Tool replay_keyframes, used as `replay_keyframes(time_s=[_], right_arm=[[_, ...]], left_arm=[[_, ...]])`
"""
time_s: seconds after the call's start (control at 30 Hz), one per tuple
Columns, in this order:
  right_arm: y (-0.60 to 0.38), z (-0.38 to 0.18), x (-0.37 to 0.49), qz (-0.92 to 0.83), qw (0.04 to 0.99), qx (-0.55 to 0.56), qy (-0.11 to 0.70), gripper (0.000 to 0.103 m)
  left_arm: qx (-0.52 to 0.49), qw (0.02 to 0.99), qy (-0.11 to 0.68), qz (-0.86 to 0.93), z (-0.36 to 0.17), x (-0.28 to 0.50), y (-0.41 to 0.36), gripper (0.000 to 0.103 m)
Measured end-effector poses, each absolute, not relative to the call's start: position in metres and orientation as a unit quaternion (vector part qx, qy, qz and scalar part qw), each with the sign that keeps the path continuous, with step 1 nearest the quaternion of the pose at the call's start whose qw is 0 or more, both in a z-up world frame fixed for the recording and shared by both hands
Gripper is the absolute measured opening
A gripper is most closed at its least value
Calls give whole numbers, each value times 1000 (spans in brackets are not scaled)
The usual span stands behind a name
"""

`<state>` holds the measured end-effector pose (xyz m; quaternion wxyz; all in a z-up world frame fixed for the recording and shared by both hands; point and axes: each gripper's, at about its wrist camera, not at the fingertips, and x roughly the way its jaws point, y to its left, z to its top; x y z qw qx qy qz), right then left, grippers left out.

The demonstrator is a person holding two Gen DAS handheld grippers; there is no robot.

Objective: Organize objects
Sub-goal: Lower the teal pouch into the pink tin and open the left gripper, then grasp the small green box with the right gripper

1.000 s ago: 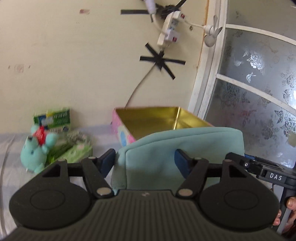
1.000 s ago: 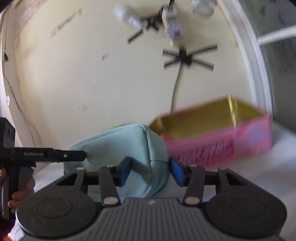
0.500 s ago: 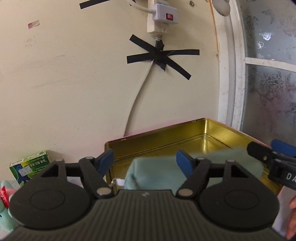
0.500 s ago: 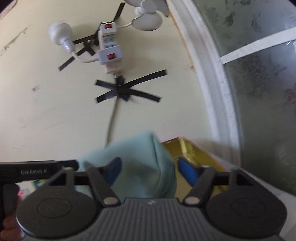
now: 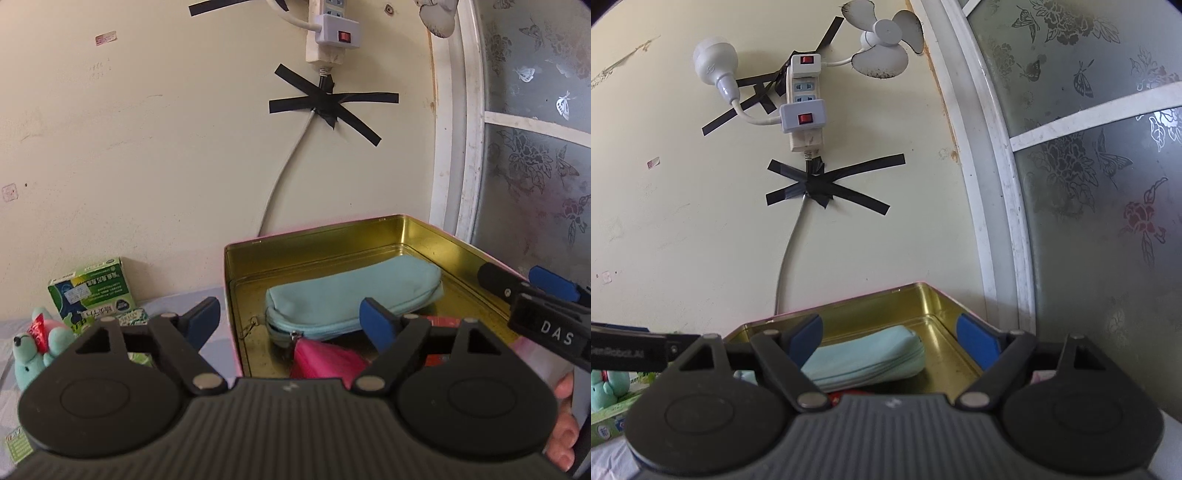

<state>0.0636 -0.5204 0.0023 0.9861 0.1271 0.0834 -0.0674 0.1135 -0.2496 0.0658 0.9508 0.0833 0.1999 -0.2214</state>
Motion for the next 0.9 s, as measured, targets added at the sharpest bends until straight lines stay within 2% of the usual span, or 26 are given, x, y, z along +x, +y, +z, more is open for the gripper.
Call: replay_keyframes(time_s=[0.4, 0.9], right_arm=[[-487, -5, -20, -34, 974, 201, 103, 88], [-400, -20, -4, 42, 959, 160, 230, 88]], left_arm=[[85, 946, 225, -219, 49, 69, -188, 85], [63, 945, 291, -137, 1, 81, -88, 85]])
